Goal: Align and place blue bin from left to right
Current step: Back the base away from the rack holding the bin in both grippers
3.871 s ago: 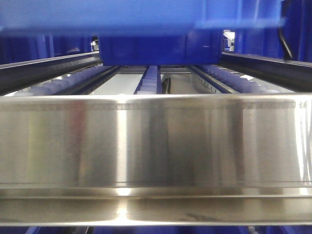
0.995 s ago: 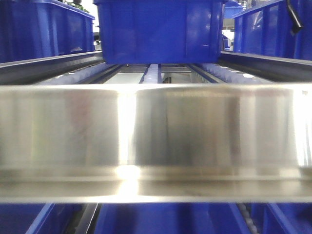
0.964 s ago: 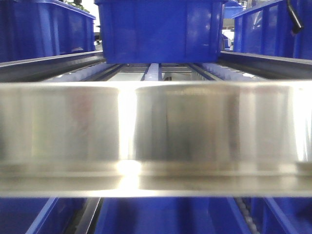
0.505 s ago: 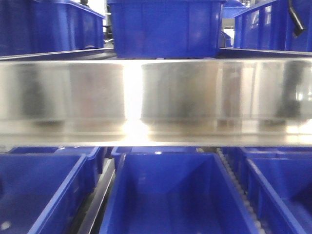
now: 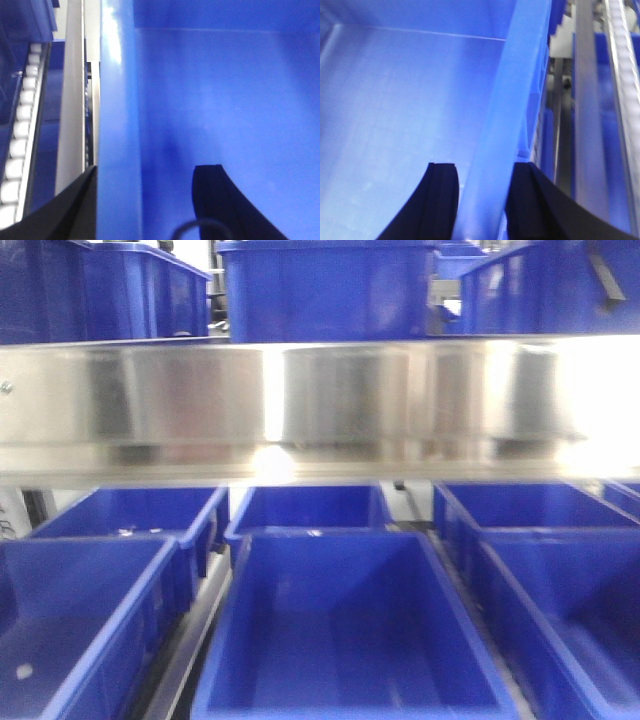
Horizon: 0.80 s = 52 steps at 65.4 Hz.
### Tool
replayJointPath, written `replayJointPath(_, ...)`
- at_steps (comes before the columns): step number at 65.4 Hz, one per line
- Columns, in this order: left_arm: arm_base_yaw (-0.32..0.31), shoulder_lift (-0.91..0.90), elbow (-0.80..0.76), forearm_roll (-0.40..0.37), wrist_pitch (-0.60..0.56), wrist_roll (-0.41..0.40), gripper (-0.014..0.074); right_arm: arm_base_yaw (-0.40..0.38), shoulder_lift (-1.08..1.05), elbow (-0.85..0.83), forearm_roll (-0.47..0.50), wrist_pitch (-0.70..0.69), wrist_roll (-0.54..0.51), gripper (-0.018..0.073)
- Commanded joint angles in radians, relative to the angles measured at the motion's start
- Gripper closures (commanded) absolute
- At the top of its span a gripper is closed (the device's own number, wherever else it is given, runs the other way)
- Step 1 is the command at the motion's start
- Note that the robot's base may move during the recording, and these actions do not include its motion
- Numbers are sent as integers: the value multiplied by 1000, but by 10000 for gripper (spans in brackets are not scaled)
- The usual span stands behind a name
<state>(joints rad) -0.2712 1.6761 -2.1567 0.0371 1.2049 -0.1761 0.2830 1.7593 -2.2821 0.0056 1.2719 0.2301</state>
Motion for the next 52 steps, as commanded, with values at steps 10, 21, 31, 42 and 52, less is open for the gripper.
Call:
replayJointPath(10, -25, -37, -22, -101, -53, 41, 708, -2, -3, -13, -33, -113, 23, 629)
replayJointPath(21, -25, -37, -22, -101, -53, 41, 708, -2, -3, -13, -33, -113, 23, 629)
replayJointPath(31, -25, -37, -22, -101, -53, 41, 708, -2, -3, -13, -33, -113, 23, 629)
replayJointPath(42, -25, -37, -22, -101, -53, 41, 708, -2, -3, -13, -33, -113, 23, 629)
replayJointPath(52, -25, -37, -22, -101, -53, 41, 708, -2, -3, -13, -31, -113, 23, 629)
